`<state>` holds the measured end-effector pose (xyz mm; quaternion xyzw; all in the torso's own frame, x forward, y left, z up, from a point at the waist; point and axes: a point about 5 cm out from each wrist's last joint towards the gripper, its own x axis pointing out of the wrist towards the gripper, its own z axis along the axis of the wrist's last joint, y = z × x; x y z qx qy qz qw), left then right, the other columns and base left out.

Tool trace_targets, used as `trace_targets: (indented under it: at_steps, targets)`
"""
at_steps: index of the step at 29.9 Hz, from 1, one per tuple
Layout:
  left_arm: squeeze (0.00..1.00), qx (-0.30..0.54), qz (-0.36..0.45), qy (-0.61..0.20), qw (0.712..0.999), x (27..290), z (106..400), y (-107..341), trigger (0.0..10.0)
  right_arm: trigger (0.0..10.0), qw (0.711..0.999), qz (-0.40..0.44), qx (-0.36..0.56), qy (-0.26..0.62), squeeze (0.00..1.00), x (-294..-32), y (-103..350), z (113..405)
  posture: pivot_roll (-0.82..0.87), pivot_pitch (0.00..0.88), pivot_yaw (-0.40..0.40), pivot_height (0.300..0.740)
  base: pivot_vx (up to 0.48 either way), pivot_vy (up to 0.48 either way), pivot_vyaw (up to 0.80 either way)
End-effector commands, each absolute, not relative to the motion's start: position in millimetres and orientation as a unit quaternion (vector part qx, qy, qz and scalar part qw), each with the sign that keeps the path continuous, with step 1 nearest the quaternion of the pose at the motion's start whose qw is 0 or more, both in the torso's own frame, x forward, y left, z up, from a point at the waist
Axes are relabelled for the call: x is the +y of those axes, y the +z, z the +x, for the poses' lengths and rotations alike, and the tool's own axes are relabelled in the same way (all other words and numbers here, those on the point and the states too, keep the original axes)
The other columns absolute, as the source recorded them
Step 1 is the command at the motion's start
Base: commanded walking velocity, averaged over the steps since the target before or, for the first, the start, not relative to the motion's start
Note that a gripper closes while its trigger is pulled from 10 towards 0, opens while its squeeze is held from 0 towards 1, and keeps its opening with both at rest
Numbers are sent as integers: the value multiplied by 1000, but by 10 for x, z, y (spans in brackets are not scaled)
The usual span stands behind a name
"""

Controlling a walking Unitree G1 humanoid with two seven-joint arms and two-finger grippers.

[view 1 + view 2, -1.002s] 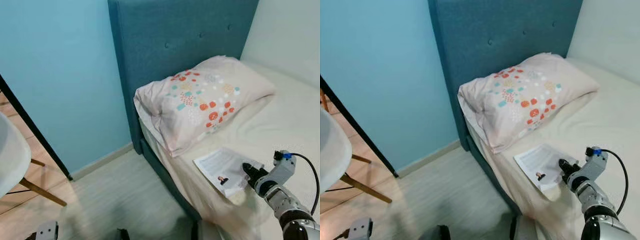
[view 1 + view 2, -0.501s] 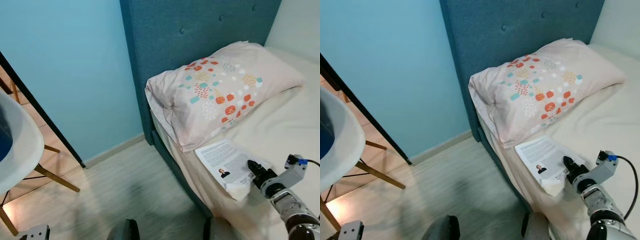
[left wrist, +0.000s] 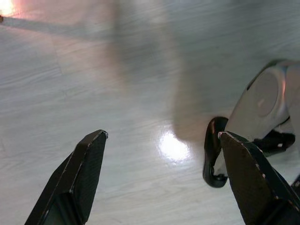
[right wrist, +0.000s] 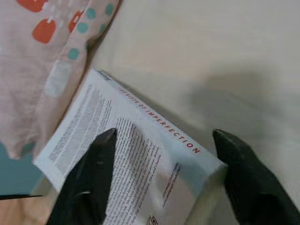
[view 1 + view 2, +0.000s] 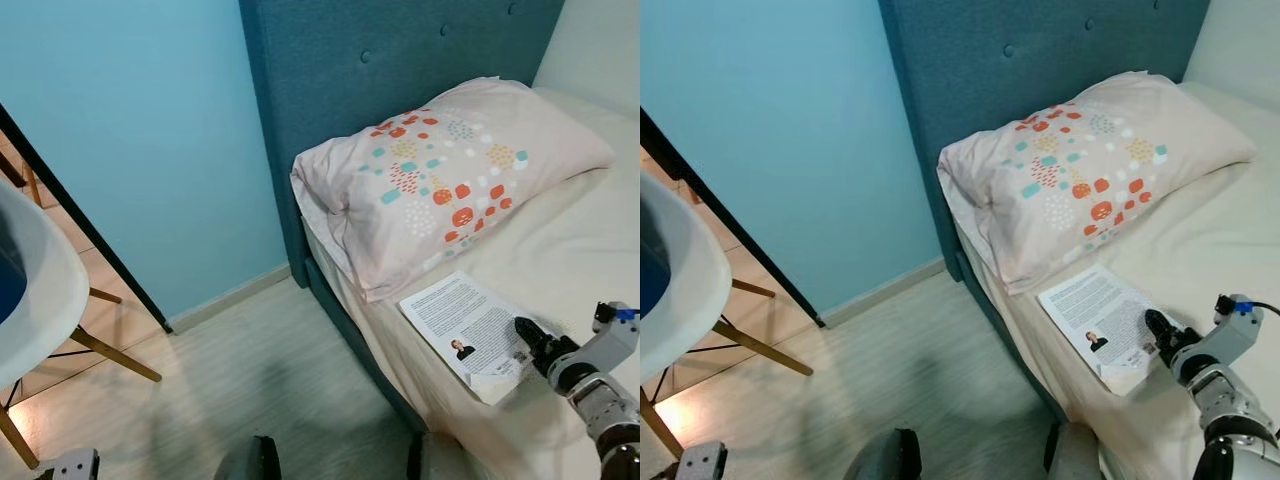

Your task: Clean up the room

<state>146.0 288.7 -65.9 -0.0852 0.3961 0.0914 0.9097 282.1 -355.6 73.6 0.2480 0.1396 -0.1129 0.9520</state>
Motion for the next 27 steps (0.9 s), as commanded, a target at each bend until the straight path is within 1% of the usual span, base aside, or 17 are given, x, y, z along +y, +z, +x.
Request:
trace_targets:
  at_steps: [1, 5, 11, 12, 14, 15, 16, 17, 20, 21, 22, 24, 25, 26, 27]
  targets:
    - [0, 413, -88, 97, 901, 2870, 1365, -711, 10000, 10000, 950, 243, 152, -121, 1000, -3568, 693, 2785, 57, 158, 45, 588, 0, 0, 0]
    - [0, 410, -99, 99, 901, 2772, 1441, -728, 10000, 10000, 938, 241, 175, -177, 1000, -3755, 610, 2571, 26, 134, 28, 588, 0, 0, 0]
    - [0, 409, -105, 101, 901, 2735, 1469, -734, 10000, 10000, 936, 231, 184, -189, 992, -3822, 581, 2480, 14, 121, 22, 588, 0, 0, 0]
    - [0, 397, -119, 109, 903, 2702, 1555, -715, 10000, 10000, 944, 230, 158, -175, 0, -3815, 596, 2476, -30, 90, 4, 588, 0, 0, 0]
    - [0, 385, -146, 133, 902, 2653, 1699, -684, 10000, 10000, 951, 239, 132, -143, 0, -3707, 576, 2524, -42, 71, -4, 598, 0, 0, 0]
    - [0, 379, -157, 141, 901, 2624, 1786, -660, 10000, 10000, 954, 249, 118, -116, 0, -3588, 554, 2587, -46, 55, -11, 603, 0, 0, 0]
    - [0, 379, -157, 141, 901, 2624, 1786, -660, 10000, 10000, 954, 249, 118, -116, 0, -3588, 554, 2587, -46, 55, -11, 603, 0, 0, 0]
    - [0, 377, -161, 144, 901, 2607, 1834, -646, 10000, 10000, 955, 255, 112, -100, 0, -3507, 540, 2630, -46, 55, -11, 608, 0, 0, 0]
    - [0, 377, -161, 144, 901, 2607, 1834, -646, 10000, 10000, 955, 255, 112, -100, 0, -3507, 540, 2630, -46, 55, -11, 608, 0, 0, 0]
    - [0, 363, -156, 149, 906, 2549, 2016, -575, 10000, 10000, 957, 271, 92, -54, 0, -3211, 517, 2798, -46, 20, -20, 618, 0, 0, 0]
    - [0, 363, -156, 149, 906, 2549, 2016, -575, 10000, 10000, 957, 271, 92, -54, 0, -3211, 517, 2798, -46, 20, -20, 618, 0, 0, 0]
    - [0, 355, -152, 135, 913, 2457, 2184, -510, 10000, 10000, 953, 297, 63, -11, 0, -2939, 579, 2991, -48, 5, -25, 628, -480, 0, 0]
    - [0, 355, -152, 135, 913, 2457, 2184, -510, 10000, 10000, 953, 297, 63, -11, 0, -2939, 579, 2991, -48, 5, -25, 628, -480, 0, 0]
    - [0, 346, -154, 130, 916, 2429, 2249, -476, 10000, 10000, 945, 324, 51, 13, 0, -2795, 614, 3082, -59, 0, -25, 633, -480, 0, 0]
    - [0, 346, -154, 130, 916, 2429, 2249, -476, 10000, 10000, 945, 324, 51, 13, 0, -2795, 614, 3082, -59, 0, -25, 633, -480, 0, 0]
